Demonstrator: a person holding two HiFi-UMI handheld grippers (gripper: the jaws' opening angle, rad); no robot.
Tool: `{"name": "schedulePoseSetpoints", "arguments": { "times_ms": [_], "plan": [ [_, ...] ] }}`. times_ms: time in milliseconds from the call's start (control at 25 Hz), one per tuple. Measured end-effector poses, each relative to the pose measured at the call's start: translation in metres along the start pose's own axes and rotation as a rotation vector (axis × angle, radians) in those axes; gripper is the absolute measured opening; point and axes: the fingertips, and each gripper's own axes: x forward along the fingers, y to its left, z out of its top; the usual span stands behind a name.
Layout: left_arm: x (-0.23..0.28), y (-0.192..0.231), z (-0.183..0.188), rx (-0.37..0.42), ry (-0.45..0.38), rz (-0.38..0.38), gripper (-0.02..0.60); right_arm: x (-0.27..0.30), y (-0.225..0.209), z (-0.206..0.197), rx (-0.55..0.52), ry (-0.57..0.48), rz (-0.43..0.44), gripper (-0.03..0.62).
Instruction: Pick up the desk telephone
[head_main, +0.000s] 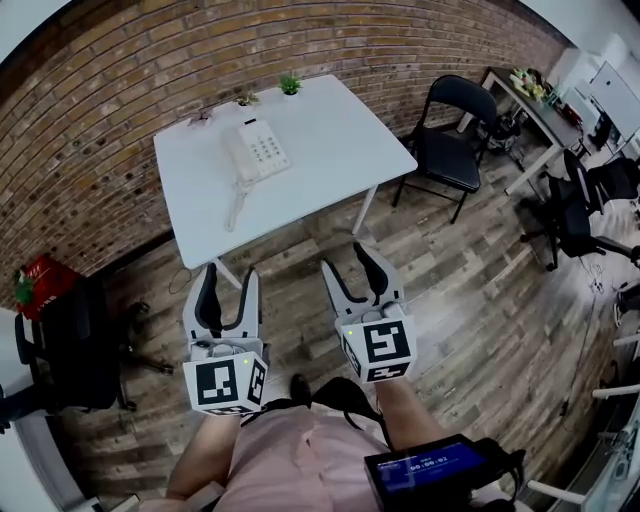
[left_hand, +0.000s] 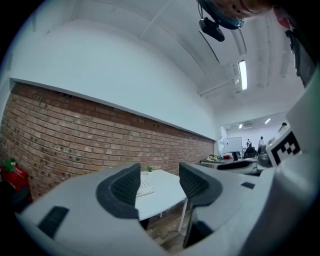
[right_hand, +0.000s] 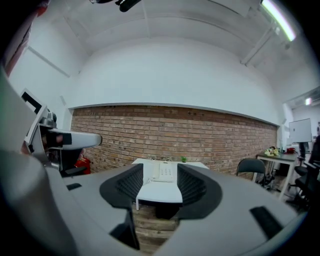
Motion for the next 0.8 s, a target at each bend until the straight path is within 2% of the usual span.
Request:
{"name": "schedulePoseSetpoints", "arguments": {
  "times_ms": [160,400,600,800],
  "plan": [
    [0.027,-0.001,-0.015,0.003,0.034,-0.028,0.239,0.021,-0.015,-0.001,0.008,0.002,-0.016,0.218],
    [0.077,-0.001,-0.043,0.015,0.075,-0.025,0.239,0.067,-0.042,-0.016,0.023,0.014,-0.006,0.218],
    [0.128,0.004,-0.061,0.015,0.106,0.022,0.255,0.122,-0.079,-0.015,0.025,0.003,0.032,0.218],
    [0.190,0.014,-0.059,-0.002,0.128,0.104,0.261,0.191,-0.113,-0.010,0.033,0.024,0.118,0.218]
  ]
}}
